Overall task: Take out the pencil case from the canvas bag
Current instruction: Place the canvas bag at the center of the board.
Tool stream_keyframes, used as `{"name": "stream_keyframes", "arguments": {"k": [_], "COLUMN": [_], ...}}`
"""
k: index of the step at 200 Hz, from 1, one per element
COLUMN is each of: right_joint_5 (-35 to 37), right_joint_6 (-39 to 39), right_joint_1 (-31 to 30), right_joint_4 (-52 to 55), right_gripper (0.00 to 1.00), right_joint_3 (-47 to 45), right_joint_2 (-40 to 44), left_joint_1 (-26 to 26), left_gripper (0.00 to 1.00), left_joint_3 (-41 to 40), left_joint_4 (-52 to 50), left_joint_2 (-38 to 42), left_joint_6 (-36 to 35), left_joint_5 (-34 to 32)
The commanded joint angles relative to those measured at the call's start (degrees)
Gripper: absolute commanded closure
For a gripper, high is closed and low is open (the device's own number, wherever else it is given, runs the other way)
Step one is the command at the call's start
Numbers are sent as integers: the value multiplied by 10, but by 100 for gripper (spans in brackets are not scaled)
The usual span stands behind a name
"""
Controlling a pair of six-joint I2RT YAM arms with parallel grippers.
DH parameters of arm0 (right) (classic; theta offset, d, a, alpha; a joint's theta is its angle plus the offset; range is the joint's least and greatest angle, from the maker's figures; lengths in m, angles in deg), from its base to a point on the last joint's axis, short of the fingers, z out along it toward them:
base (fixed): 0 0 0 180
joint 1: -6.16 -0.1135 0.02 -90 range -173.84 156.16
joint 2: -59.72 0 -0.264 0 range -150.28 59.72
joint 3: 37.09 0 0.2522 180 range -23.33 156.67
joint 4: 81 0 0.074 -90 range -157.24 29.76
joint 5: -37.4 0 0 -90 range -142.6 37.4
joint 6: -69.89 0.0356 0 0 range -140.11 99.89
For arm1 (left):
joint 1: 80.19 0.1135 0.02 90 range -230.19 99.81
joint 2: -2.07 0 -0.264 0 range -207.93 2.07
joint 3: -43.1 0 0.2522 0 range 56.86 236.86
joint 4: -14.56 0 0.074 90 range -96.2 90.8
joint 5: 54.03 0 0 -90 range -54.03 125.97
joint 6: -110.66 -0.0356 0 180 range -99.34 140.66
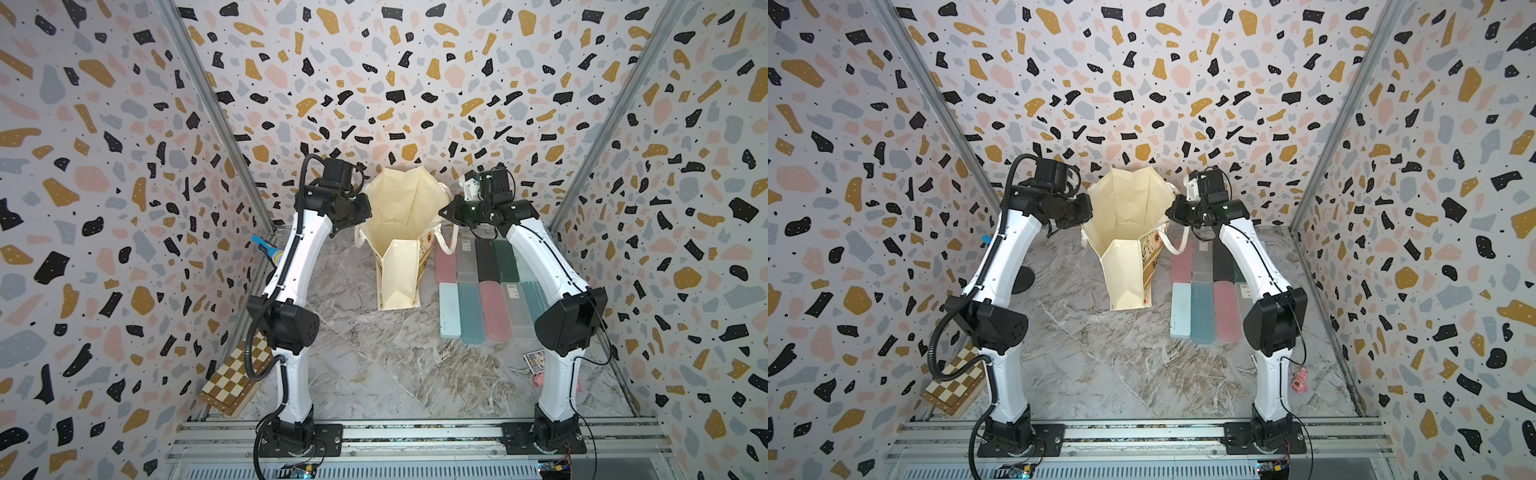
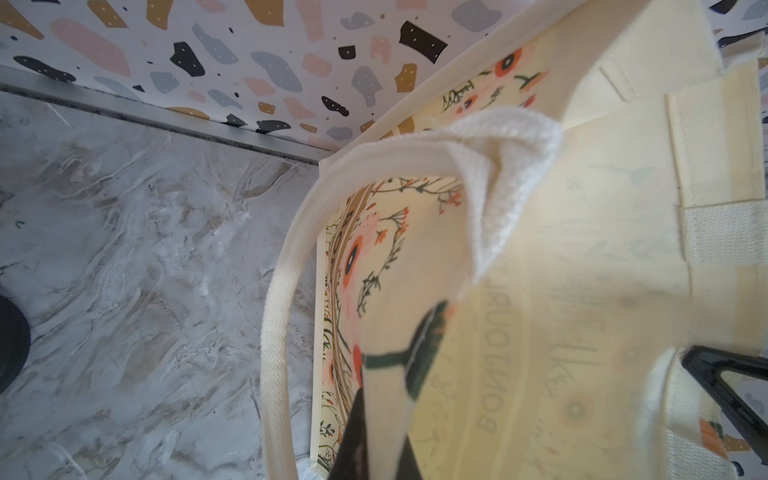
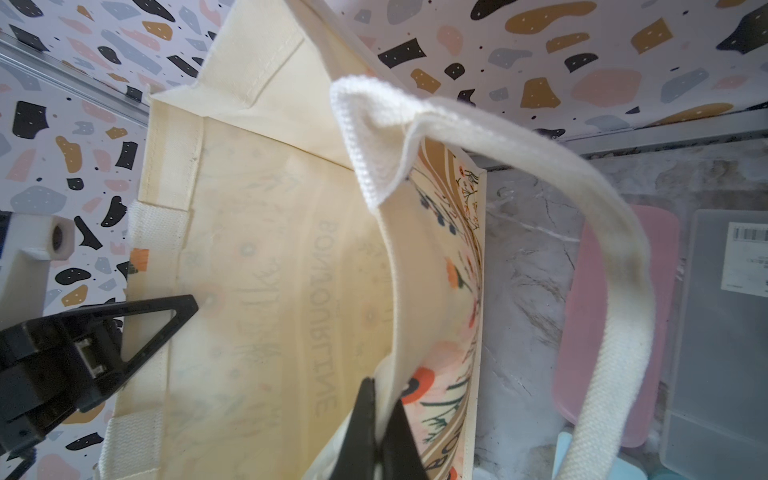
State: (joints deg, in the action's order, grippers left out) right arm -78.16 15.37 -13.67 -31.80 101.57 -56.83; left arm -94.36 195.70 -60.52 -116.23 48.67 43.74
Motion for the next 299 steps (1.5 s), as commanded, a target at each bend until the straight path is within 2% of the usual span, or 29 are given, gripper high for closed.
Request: {"name": "stream_keyframes", "arguments": {"k": [1,37,111,138,158,194,244,270,299], "right_joint_5": [-16,-38,-46,-56,-62,-61,-44,-1,64], "right_joint_6": [-6,8,21,22,26,28,2,-51,-85], "right_joint_1": [4,-7,-33,-43,-46,-46,-34,-32,-29], "right_joint_4": [-20,-53,-63,-64,-69,-68,-56,-70,-165], "right_gripper": [99,99,97,93,86,68,37,23,18], "right_joint_3": [25,28,92,97,101,119,109,48,-115], "right_joint_2": [3,-11,-81,-94,-97,-93,-46,20,150], "left_joint_1": [22,48,82,96,100,105,118,119,118], "left_gripper": [100,100,100,100,81,56,1,1,1], "left_joint_3": [22,44,115,94,90,108,59,2,-127], "left_joint_4": [-1,4,-4,3,10,17,48,65,110], "left_joint_2": [6,-15,-84,-78,-76,-68,3,70,184], "left_joint_6": [-11,-14,-23,-16,-11,-9,-6,-21,-40], "left_joint_5": [13,32,68,66,80,104,114,78,16]}}
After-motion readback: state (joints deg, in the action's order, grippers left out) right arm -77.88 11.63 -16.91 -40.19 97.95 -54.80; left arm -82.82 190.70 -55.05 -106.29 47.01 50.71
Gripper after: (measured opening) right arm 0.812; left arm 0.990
